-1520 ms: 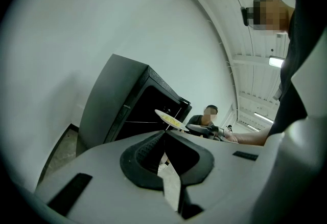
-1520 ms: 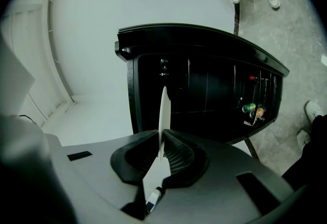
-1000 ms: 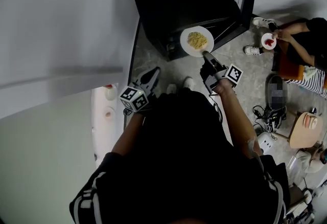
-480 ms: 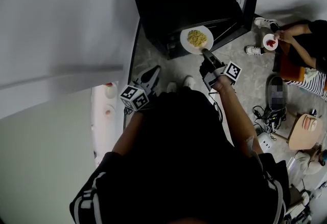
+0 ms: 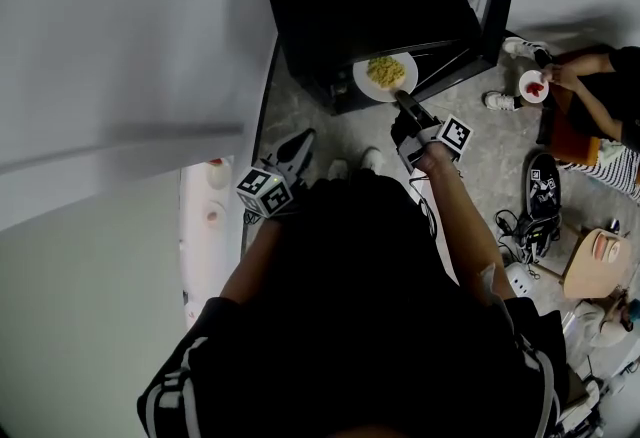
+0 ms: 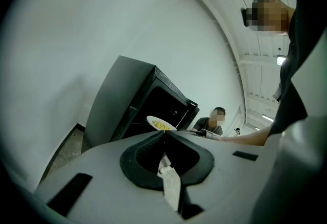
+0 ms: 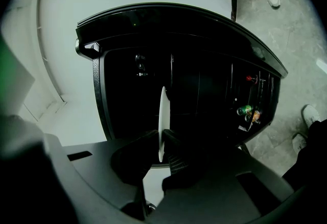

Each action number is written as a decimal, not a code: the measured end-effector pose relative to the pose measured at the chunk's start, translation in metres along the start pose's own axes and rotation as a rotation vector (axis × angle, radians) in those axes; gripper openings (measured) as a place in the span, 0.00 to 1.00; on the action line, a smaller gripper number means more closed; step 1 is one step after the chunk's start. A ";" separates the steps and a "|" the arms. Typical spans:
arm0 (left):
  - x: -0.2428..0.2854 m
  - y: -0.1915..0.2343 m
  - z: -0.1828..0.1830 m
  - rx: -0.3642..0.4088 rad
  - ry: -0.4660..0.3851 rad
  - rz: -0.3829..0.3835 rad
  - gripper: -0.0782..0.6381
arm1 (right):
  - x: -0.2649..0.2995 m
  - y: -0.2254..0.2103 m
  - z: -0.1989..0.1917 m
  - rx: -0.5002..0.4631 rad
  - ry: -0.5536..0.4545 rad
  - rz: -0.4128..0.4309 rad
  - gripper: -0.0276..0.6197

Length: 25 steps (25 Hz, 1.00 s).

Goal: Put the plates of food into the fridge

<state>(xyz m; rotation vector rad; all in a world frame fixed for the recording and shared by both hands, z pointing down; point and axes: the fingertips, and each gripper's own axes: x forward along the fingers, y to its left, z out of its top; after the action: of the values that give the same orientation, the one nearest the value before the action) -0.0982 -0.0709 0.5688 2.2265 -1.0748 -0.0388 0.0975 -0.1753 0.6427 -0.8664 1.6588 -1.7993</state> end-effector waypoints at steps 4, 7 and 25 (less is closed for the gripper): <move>0.001 0.001 0.001 -0.003 -0.001 0.009 0.14 | 0.005 -0.002 0.003 0.005 0.000 -0.004 0.11; 0.000 0.001 0.002 -0.001 -0.004 0.016 0.14 | 0.009 -0.004 0.005 0.004 0.003 -0.011 0.11; -0.002 0.010 0.006 -0.010 -0.016 0.047 0.14 | 0.033 -0.009 0.015 0.001 0.014 -0.032 0.11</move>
<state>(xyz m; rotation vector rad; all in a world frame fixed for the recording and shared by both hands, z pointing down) -0.1082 -0.0770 0.5697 2.1949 -1.1322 -0.0416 0.0882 -0.2091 0.6552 -0.8861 1.6614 -1.8317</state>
